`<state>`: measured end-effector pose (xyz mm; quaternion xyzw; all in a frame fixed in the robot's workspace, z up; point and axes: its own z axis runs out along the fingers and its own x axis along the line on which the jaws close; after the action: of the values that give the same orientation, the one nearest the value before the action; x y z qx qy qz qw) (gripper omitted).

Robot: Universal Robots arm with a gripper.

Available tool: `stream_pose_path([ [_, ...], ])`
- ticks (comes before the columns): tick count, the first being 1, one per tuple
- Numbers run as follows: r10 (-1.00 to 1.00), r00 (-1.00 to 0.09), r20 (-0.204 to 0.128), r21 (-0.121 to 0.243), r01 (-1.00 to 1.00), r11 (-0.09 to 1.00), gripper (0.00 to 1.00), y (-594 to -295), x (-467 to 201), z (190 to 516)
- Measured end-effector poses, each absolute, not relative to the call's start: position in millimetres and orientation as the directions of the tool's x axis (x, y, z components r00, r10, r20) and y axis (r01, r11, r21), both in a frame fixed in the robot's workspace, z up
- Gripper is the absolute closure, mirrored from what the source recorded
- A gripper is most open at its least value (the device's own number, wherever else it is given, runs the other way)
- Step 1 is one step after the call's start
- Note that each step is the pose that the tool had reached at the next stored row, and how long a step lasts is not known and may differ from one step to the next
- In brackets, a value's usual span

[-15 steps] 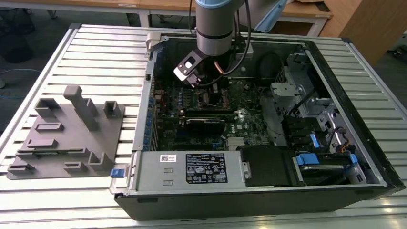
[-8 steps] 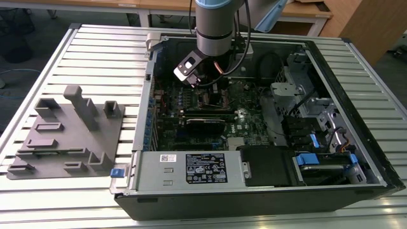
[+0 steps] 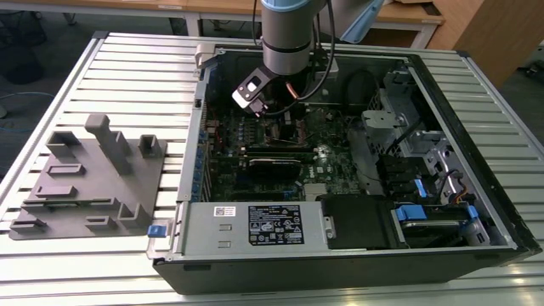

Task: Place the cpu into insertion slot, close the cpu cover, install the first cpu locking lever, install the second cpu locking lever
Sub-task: 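Place the cpu into insertion slot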

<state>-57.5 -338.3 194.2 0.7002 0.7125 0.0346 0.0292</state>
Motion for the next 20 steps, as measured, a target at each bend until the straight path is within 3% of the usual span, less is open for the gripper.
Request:
stream_pose_path([
  [20,1.000,0.017,0.016,0.090,0.996,-0.019,0.47,-338.9,-57.5,196.7],
])
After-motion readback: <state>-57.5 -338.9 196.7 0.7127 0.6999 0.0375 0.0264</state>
